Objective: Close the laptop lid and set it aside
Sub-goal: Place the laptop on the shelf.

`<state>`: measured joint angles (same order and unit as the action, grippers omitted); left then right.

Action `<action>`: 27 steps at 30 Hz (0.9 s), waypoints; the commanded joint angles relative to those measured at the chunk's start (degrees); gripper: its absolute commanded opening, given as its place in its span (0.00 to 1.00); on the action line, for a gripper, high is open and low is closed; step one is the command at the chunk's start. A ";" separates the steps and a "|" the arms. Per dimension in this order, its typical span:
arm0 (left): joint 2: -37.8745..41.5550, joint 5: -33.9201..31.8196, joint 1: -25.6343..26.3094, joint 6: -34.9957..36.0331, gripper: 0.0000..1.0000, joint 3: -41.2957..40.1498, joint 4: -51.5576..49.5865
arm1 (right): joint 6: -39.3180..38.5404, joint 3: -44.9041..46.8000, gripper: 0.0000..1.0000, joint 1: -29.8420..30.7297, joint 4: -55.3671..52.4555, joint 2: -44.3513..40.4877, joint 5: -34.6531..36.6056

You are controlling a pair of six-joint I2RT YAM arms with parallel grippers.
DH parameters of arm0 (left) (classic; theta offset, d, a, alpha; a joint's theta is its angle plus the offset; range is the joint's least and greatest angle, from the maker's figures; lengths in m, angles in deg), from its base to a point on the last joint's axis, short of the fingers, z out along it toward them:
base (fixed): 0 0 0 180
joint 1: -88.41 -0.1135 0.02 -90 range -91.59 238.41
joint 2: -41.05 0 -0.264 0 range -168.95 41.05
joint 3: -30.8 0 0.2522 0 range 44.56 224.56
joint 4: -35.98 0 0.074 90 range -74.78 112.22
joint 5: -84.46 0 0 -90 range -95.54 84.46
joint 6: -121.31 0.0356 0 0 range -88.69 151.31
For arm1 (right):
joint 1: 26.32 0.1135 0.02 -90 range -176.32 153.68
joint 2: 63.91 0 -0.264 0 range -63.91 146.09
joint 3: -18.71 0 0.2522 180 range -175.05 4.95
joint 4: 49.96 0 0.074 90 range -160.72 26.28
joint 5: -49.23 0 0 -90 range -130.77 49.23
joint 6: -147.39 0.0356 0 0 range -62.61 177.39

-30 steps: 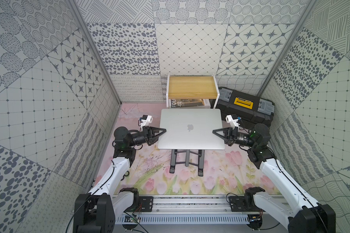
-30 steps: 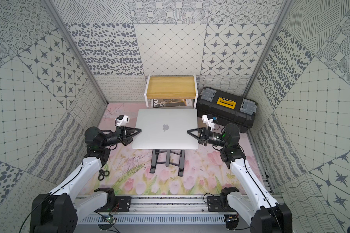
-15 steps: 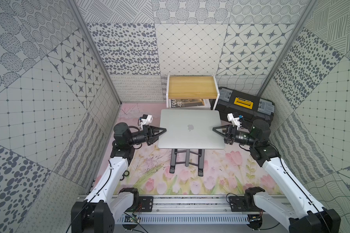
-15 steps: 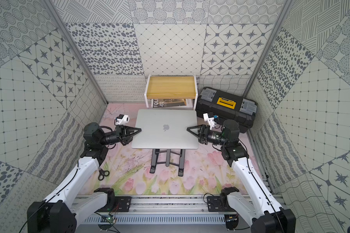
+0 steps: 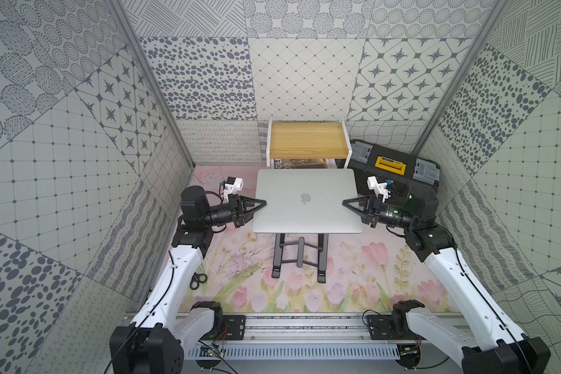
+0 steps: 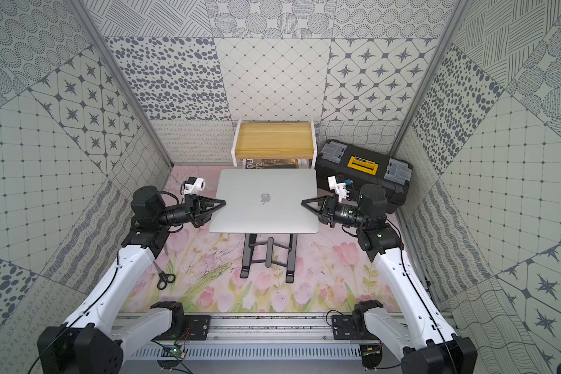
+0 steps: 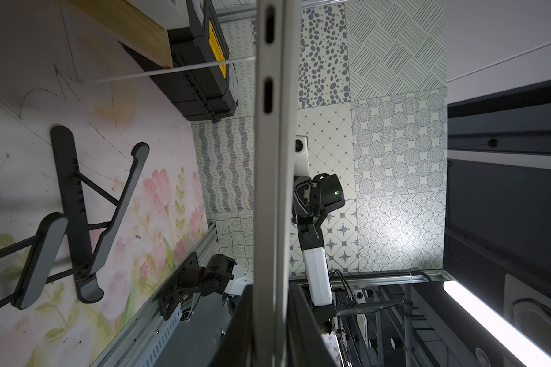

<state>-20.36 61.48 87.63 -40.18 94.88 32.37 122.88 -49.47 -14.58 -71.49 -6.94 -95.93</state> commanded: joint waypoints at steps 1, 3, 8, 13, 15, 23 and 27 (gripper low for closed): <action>-0.72 -2.25 0.55 8.01 0.14 5.17 -4.42 | -1.32 -4.64 0.16 -0.39 6.36 0.26 0.57; -1.28 -2.38 0.76 7.86 0.17 6.79 -4.63 | -0.67 -5.90 0.16 -0.85 6.31 1.03 0.45; -4.12 -2.88 0.90 7.73 0.17 12.88 -6.37 | 0.63 -10.04 0.22 -2.46 6.43 4.08 0.06; -6.85 -3.39 0.91 7.62 0.17 16.51 -6.79 | 1.85 -13.27 0.32 -3.67 6.44 6.84 -0.53; -8.08 -3.39 0.93 6.83 0.17 17.09 -6.17 | 2.27 -14.14 0.32 -4.08 6.44 7.74 -0.86; -13.66 -4.53 0.96 6.45 0.17 21.65 -5.28 | 3.84 -18.71 0.29 -7.04 6.34 10.99 -2.02; -16.65 -5.02 1.04 5.62 0.17 24.30 -4.39 | 4.37 -20.79 0.30 -9.11 6.29 13.22 -2.85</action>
<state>-34.65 59.19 88.75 -37.60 116.13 24.20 126.49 -66.01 -21.94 -71.65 6.39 -97.52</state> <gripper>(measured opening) 0.178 0.291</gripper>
